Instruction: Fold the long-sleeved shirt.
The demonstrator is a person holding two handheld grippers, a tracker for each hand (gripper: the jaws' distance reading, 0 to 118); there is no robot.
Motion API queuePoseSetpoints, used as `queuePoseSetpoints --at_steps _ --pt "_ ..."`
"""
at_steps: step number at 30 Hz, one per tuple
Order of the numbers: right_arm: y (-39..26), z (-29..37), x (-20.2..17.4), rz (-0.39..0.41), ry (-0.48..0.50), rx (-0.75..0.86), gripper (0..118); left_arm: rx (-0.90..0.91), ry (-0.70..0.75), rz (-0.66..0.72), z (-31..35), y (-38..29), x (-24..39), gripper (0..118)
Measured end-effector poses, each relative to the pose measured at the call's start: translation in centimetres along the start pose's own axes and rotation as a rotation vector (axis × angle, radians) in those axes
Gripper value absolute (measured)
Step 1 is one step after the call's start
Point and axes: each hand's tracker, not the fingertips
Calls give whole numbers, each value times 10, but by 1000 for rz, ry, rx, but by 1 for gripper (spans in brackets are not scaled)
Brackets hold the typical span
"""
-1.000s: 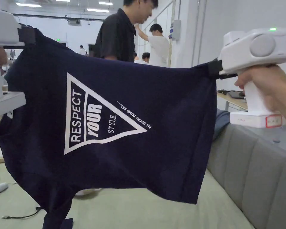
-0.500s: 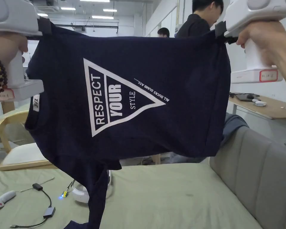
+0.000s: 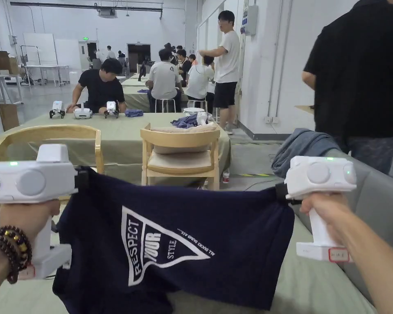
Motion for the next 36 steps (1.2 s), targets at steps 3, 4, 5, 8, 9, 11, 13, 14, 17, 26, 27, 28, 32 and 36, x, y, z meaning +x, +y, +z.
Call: queuePoseSetpoints --at_steps 3,4,5,8,9,11,13,14,17,26,27,28,32,36 --pt "-18 17 -6 22 13 5 8 -10 8 3 7 -15 -1 7" --pt "-23 26 -8 32 11 20 8 -10 7 3 14 -17 -2 7" --pt "-31 40 -10 48 16 40 8 -11 8 -9 27 -21 -1 7" --pt "-61 72 -6 57 35 74 8 46 14 -51 93 -44 9 7" --pt "-77 86 -5 64 45 81 8 53 16 -51 112 -57 9 7" --pt "-121 121 -3 87 61 88 8 44 31 -56 145 -92 7 7" --pt "-174 147 2 100 70 69 8 -8 -17 -2 187 -138 2 7" --pt "-198 149 9 92 71 52 8 -30 -27 25 203 -159 0 7" --pt "-285 163 21 66 95 -86 8 -187 26 -17 235 -247 -4 7" --pt "-436 168 26 223 109 -581 8 -619 80 65 300 -385 17 7" --pt "-439 170 28 216 119 -608 8 -637 85 57 304 -391 15 7" --pt "-440 171 29 227 116 -609 8 -657 93 48 307 -394 15 7" --pt "-431 175 24 264 110 -610 8 -682 54 75 309 -395 18 9" --pt "-412 182 20 252 67 -497 115 -599 26 105 312 -366 11 108"
